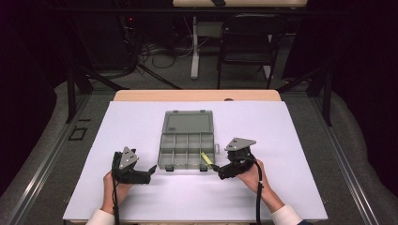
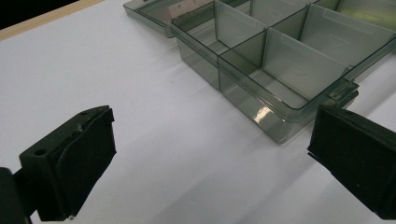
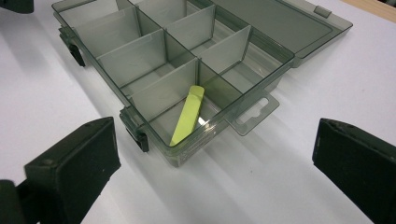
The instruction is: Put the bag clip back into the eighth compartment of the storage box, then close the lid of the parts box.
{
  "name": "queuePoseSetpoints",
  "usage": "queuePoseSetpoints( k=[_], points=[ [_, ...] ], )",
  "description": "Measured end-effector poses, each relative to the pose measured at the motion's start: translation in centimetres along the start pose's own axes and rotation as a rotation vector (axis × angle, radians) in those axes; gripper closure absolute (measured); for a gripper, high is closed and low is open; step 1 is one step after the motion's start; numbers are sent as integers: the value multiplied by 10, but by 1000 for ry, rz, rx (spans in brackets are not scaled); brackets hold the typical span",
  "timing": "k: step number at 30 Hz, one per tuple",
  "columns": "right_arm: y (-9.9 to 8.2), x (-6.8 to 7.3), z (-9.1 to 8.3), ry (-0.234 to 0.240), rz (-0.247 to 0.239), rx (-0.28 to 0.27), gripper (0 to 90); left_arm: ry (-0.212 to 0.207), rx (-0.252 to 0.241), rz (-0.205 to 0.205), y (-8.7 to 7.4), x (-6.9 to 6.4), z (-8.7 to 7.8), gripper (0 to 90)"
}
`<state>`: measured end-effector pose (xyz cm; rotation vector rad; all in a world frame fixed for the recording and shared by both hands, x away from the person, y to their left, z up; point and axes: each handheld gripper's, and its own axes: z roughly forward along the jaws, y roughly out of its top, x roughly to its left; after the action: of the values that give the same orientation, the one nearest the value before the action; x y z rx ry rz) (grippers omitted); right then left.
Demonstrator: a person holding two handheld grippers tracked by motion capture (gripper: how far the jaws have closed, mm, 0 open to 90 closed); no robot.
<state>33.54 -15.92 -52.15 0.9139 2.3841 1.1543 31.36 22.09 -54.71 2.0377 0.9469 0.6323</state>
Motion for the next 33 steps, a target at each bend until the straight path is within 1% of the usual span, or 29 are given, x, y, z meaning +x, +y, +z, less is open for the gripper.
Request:
queuePoseSetpoints(
  k=[7, 9, 13, 16, 20, 27, 30, 33],
  points=[
    [-1, -1, 0, -1, -7, -3, 0, 0, 1, -1, 0, 0, 0, 1],
    [-1, -2, 1, 2, -9, -10, 0, 0, 0, -9, -1, 0, 0, 1],
    [-1, -2, 0, -3, -13, -4, 0, 0, 2, -4, -2, 1, -1, 1],
    [-3, -3, 0, -5, -5, -8, 0, -4, 3, -21, -3, 1, 0, 1],
    [-6, -4, 0, -6, -4, 0, 0, -6, 2, -18, -4, 1, -1, 1],
    [-7, -4, -2, -9, -15, -15, 0, -4, 0, -10, -2, 1, 0, 1],
    [-8, -6, -2, -7, -8, -15, 0, -5, 4, -15, -2, 0, 1, 1],
    [-9, -6, -4, -7, -12, -9, 0, -4, 5, -6, 0, -1, 0, 2]
  ],
)
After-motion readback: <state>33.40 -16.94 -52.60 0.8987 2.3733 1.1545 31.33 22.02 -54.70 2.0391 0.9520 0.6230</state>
